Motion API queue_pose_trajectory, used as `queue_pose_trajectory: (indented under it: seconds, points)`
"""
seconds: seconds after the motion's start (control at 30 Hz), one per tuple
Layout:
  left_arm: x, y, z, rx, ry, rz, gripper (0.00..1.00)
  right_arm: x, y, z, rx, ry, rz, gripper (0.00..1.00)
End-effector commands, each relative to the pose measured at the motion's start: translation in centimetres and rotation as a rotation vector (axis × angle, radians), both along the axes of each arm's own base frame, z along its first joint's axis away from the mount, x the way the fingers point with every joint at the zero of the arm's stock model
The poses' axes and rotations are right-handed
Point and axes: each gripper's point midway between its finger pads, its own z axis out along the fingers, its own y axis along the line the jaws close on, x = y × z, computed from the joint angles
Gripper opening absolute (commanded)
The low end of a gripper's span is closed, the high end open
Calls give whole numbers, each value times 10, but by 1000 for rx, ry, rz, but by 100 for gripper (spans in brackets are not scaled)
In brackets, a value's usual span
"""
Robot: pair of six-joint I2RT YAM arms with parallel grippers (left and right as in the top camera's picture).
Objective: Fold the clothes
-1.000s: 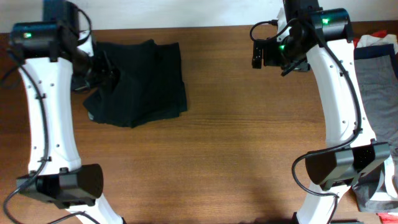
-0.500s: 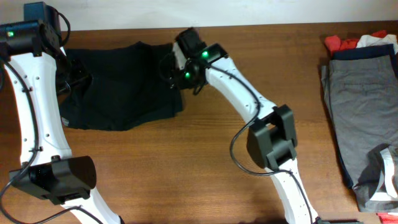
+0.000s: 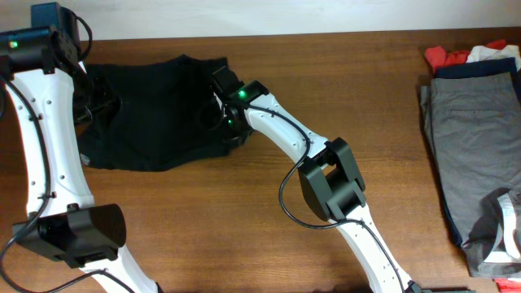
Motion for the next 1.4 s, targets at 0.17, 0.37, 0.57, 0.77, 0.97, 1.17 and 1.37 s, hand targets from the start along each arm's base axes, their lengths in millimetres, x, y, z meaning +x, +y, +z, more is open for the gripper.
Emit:
queue_pose_trajectory:
  seconds: [0.17, 0.37, 0.57, 0.77, 0.97, 1.17, 1.37]
  points:
    - [-1, 3, -1, 10, 2, 23, 2, -29, -83, 55, -125, 191, -207, 4]
    - [-49, -17, -84, -115, 323, 37, 1, -89, -137, 93, -281, 403, -246, 4]
    - [-69, -16, -123, -107, 432, 40, 1, -110, -177, 159, -307, 256, -323, 4]
    - [-47, -16, -128, -104, 340, 35, 2, -174, -242, 128, -454, 328, -527, 4]
    - [-66, -24, -125, -140, 421, 26, 44, -187, -229, 94, -390, 407, -506, 91]
    - [-71, 2, -122, 0, 449, 31, 62, -166, -220, 98, -332, 327, -407, 99]
    - [-67, 55, -151, -301, 335, 71, 78, -164, -236, 102, -332, 348, -378, 99]
